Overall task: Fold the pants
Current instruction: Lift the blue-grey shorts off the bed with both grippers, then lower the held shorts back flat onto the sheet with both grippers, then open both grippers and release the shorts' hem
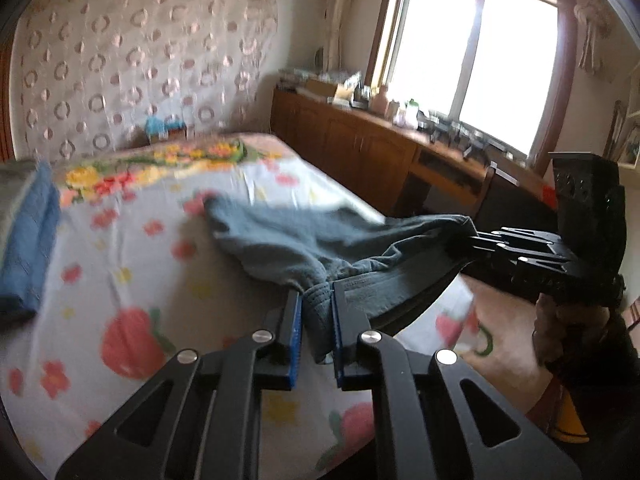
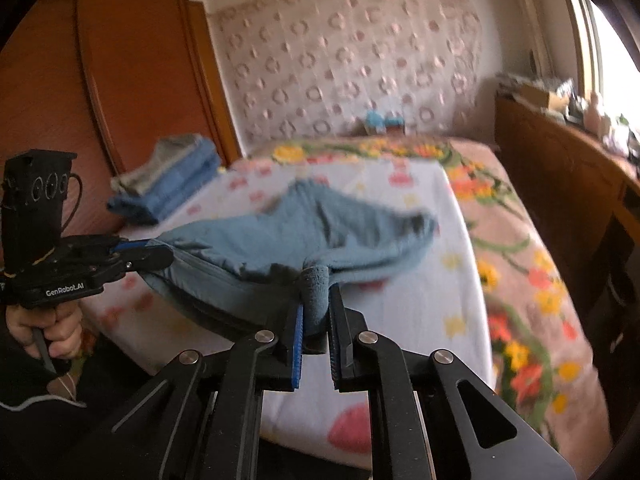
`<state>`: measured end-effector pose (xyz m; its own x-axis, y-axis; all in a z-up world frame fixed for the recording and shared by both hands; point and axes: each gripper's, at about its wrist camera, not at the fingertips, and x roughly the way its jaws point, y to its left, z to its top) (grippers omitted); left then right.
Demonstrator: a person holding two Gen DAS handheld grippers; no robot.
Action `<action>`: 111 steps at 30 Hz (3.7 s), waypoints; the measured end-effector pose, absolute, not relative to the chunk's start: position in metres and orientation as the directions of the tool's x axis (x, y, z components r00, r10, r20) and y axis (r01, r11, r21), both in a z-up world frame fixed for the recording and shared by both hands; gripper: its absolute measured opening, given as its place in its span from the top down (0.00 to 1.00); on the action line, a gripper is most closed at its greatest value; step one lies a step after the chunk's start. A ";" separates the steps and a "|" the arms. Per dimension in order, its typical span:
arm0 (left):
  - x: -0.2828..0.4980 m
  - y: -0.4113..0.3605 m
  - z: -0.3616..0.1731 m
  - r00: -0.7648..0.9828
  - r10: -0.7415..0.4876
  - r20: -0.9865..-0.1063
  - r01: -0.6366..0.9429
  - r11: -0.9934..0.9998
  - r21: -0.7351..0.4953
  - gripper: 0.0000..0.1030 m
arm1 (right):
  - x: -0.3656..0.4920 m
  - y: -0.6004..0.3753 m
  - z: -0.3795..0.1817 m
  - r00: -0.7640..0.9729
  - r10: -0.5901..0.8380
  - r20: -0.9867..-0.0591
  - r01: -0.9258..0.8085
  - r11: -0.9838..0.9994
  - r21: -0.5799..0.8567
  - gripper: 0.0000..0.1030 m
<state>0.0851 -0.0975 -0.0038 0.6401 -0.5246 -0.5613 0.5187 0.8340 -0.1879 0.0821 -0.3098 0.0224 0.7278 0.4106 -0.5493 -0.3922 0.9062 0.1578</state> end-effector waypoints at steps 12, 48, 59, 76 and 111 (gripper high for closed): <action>0.056 -0.057 0.116 0.769 -0.529 -0.359 0.520 0.844 -0.129 0.91 | 0.074 -0.283 0.146 0.793 0.506 -0.340 -0.510 0.856 0.086 0.93; 0.074 -0.023 -0.027 0.696 -0.353 -0.626 0.372 0.922 -0.106 0.91 | 0.124 -0.209 0.004 0.597 0.499 -0.628 -0.534 0.832 0.153 0.93; 0.048 -0.021 -0.060 0.656 -0.358 -0.664 0.357 0.923 -0.145 0.90 | 0.091 -0.208 -0.034 0.540 0.483 -0.690 -0.534 0.830 0.163 0.93; 0.037 -0.015 -0.085 0.622 -0.358 -0.696 0.334 0.926 -0.178 0.89 | 0.081 -0.212 -0.056 0.522 0.481 -0.705 -0.511 0.837 0.193 0.92; 0.048 -0.003 -0.103 0.651 -0.330 -0.683 0.256 0.943 -0.212 0.72 | 0.212 -0.222 -0.029 0.558 0.460 -0.691 -0.480 0.858 0.183 0.71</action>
<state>0.0476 -0.0026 -0.1035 0.6511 -0.3300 -0.6835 0.2560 0.9433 -0.2115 0.2118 -0.2217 -0.0291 0.5577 0.4595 -0.6912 -0.4801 0.8579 0.1830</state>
